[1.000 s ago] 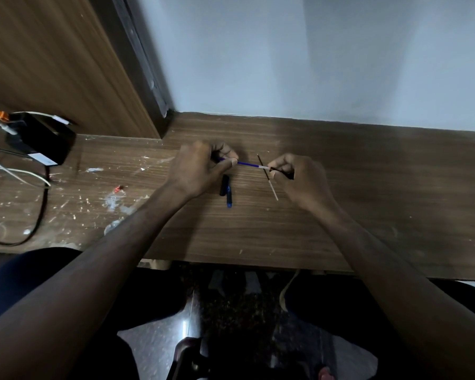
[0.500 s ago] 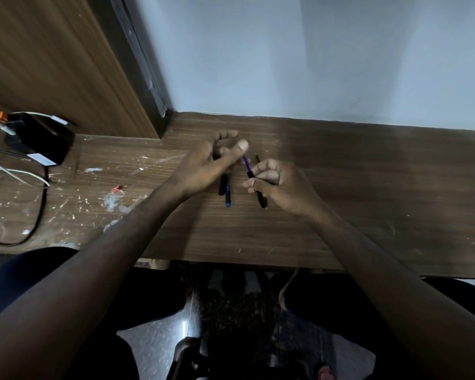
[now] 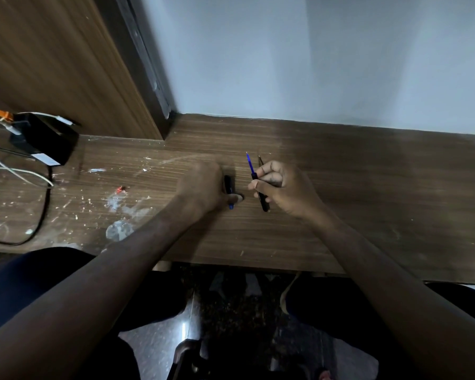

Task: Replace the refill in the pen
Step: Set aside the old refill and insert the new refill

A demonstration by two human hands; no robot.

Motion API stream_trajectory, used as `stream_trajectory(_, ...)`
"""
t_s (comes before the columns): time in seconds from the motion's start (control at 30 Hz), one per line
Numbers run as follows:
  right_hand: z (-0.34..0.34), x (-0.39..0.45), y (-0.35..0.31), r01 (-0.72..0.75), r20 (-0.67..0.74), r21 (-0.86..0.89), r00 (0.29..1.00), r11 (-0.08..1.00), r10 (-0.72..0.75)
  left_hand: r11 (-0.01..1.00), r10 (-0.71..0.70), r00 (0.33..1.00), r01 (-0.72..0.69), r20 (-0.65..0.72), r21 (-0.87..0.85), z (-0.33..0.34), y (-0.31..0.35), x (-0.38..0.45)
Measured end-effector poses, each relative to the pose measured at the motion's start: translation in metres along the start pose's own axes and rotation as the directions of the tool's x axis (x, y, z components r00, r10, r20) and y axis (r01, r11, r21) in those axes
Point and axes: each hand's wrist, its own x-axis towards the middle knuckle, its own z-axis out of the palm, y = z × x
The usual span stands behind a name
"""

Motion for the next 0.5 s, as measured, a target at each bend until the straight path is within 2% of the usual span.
stream_trajectory(0.1, 0.001, 0.0, 0.001, -0.001, 0.011, 0.029, 1.0, 1.0, 0.001, 0.999, -0.046, 0.999, 0.046, 0.015, 0.028, 0.003, 0.01, -0.004)
stream_trajectory(0.3, 0.001, -0.001, 0.001, 0.003, 0.007, 0.133, 1.0, 0.991, -0.004, 0.999, -0.035, 0.999, 0.034, 0.03, 0.027, 0.002, 0.015, -0.007)
stream_trajectory(0.43, 0.001, -0.002, -0.001, 0.032, -0.017, 0.151, 0.999, 0.988, -0.03, 0.987, 0.069, 0.997, -0.065, 0.021, -0.148, -0.008, 0.009, -0.003)
stream_trajectory(0.5, 0.0, -0.001, -0.001, 0.034, -0.031, 0.156, 0.999, 0.987, -0.03, 0.958, 0.067, 0.998, -0.061, 0.01, -0.281, -0.012, 0.003, 0.003)
